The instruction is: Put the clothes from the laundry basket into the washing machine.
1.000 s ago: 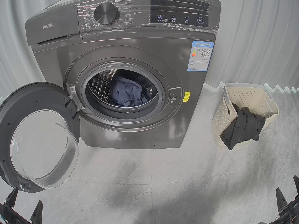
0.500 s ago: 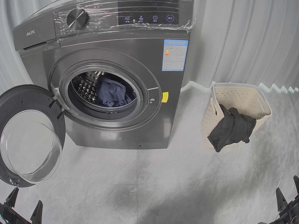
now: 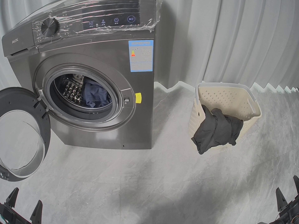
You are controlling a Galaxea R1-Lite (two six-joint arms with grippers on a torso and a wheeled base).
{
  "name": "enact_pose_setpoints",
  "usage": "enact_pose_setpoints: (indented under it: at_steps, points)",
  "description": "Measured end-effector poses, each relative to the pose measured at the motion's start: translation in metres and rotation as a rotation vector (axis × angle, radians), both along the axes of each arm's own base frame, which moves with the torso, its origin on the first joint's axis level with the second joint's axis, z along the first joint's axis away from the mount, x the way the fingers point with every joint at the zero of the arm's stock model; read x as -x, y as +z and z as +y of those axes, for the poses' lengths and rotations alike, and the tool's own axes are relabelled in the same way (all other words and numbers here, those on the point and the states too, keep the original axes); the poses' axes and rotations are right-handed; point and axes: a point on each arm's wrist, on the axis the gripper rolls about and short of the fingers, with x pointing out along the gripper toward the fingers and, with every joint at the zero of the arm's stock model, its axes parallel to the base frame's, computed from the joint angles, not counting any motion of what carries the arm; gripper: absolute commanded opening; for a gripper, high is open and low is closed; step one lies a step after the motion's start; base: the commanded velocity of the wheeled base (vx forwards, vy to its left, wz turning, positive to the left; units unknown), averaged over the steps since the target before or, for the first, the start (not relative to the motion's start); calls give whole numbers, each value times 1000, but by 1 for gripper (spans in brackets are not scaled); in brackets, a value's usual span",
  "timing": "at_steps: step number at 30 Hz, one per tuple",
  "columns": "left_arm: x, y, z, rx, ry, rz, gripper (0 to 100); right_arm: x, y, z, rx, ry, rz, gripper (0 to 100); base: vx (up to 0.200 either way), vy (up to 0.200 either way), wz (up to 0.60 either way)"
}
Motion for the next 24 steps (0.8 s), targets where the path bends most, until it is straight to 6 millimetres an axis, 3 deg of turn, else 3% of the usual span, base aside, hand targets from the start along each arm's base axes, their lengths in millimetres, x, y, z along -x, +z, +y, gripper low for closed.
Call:
enact_pose_setpoints:
  at_steps: [6,21,24]
  points:
    - [0,0,0,8,1,0,100,0,0,0,-1,0,0,100,0,-200,0]
    - [0,0,0,14,9,-2,100,0,0,0,0,0,1,100,0,0,0]
    - [0,0,0,15,9,-2,100,0,0,0,0,0,1,100,0,-200,0]
